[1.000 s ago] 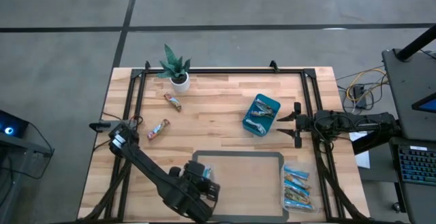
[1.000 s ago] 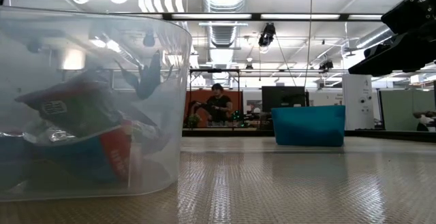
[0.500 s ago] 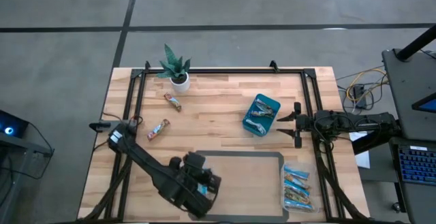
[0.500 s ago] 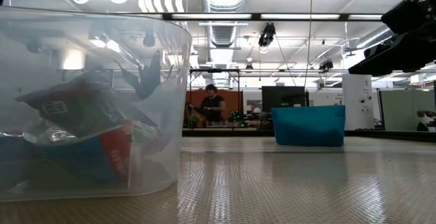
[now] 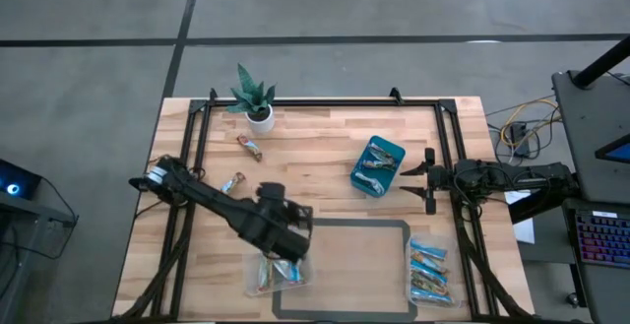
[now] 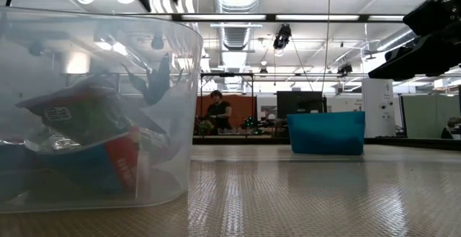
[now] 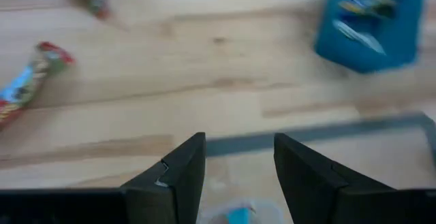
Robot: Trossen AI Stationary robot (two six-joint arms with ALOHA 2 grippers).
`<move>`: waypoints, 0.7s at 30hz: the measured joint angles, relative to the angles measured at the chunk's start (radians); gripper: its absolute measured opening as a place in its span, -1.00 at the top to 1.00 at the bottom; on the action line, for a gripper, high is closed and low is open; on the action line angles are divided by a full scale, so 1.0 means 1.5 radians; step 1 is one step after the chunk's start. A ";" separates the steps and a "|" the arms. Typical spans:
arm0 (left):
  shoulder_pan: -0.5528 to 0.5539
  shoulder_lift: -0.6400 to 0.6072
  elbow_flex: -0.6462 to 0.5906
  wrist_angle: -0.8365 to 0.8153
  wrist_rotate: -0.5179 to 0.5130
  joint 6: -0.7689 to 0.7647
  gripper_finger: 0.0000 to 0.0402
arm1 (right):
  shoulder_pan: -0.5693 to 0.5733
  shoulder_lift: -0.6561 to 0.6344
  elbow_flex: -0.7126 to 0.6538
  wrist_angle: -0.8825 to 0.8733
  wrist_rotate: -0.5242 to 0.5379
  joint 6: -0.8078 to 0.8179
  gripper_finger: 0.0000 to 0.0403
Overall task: Pick and place Granola Bars by type
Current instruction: Put the top red granola bar into the left transparent bin
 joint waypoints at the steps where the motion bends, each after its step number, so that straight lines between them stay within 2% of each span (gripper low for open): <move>1: 0.007 -0.012 -0.022 0.000 0.002 -0.016 0.22 | 0.000 0.000 0.000 0.000 0.000 0.000 0.13; 8: 0.052 -0.087 -0.150 0.000 0.007 -0.107 0.22 | 0.000 0.000 0.000 0.000 0.000 0.000 0.13; 14: 0.108 -0.124 -0.227 0.000 0.010 -0.157 0.22 | 0.000 0.000 0.000 0.000 0.000 0.000 0.13; 21: 0.185 -0.141 -0.295 0.018 0.014 -0.133 0.22 | 0.000 0.000 0.000 0.000 0.000 0.000 0.13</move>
